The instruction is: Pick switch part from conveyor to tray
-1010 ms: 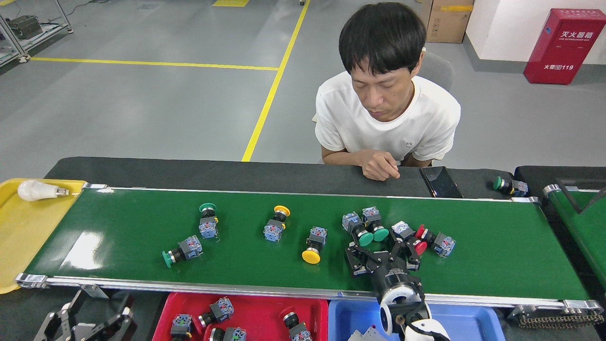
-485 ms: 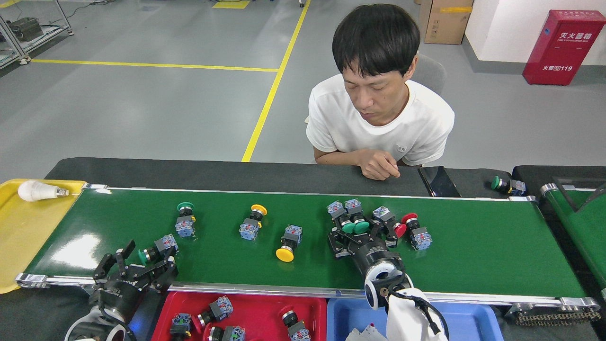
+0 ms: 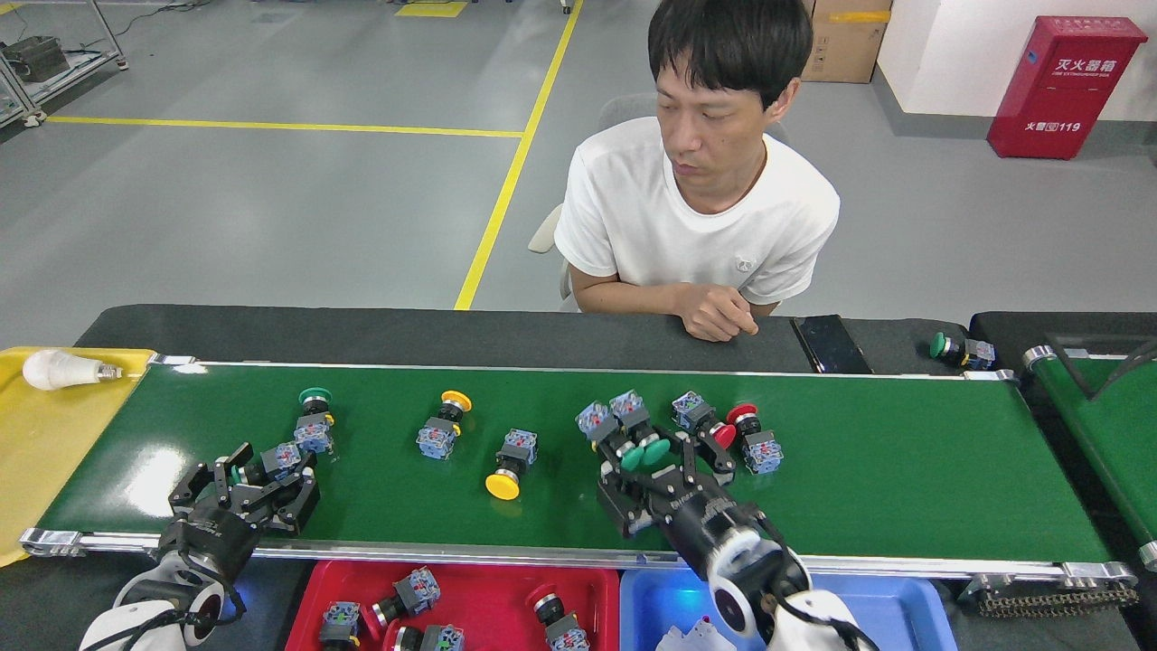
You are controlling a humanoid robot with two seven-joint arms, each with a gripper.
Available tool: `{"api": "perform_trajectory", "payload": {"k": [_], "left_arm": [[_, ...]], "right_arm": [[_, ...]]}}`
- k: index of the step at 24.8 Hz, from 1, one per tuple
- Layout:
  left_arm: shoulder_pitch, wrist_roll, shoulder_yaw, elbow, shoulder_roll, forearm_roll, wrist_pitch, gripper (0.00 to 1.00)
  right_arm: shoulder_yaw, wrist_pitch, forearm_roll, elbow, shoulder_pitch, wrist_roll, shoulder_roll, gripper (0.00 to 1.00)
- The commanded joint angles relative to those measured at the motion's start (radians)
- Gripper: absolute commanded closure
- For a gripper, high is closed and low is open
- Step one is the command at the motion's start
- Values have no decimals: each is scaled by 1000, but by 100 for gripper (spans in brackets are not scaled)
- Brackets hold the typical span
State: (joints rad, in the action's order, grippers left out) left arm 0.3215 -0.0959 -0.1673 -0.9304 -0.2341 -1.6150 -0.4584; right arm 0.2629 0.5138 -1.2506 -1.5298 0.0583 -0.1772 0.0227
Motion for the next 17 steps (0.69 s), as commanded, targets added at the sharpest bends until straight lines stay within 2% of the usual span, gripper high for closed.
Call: {"api": "perform_trajectory", "payload": {"k": [1, 2, 4, 5, 6, 7, 8, 9, 12, 13, 14, 15, 16, 17], "left_arm": [[1, -19, -9, -19, 1, 17, -16, 95], [-13, -25, -12, -41, 2, 50, -16, 95], [-90, -30, -9, -160, -10, 133, -25, 95], [-136, -30, -11, -235, -11, 153, -39, 95], [-203, -30, -15, -326, -10, 167, -52, 95], [-283, -30, -24, -426, -7, 168, -57, 95], [-360, -30, -32, -519, 1, 168, -59, 94], [-427, -30, -28, -593, 5, 167, -60, 94], [-555, -30, 29, -700, 35, 138, -62, 92], [-578, -31, 80, -717, 27, 119, -63, 86], [-584, -33, 133, -723, 27, 89, -63, 70], [-584, -34, 160, -722, 27, 66, -63, 62], [-584, -34, 180, -717, 28, 37, -63, 43], [-585, -34, 186, -717, 33, 15, -63, 30]], "right_arm": [[-1, 203, 11, -55, -32, -16, 5, 64], [4, 270, 13, -56, -51, -35, 9, 64], [62, 272, 8, -53, -71, -74, 34, 59], [93, 272, 8, -53, -77, -97, 36, 48], [114, 272, 8, -53, -80, -133, 39, 25], [116, 272, 10, -55, -83, -163, 45, 15], [116, 272, 10, -55, -83, -170, 46, 10], [116, 272, 11, -55, -83, -170, 49, 7], [107, 265, 16, -62, -77, -170, 54, 7], [84, 259, 17, -66, -75, -170, 56, 7], [33, 241, 17, -78, -75, -170, 57, 7], [4, 226, 17, -93, -75, -170, 60, 7], [-44, 201, 17, -115, -75, -170, 65, 7], [-83, 180, 17, -128, -75, -170, 66, 7]]}}
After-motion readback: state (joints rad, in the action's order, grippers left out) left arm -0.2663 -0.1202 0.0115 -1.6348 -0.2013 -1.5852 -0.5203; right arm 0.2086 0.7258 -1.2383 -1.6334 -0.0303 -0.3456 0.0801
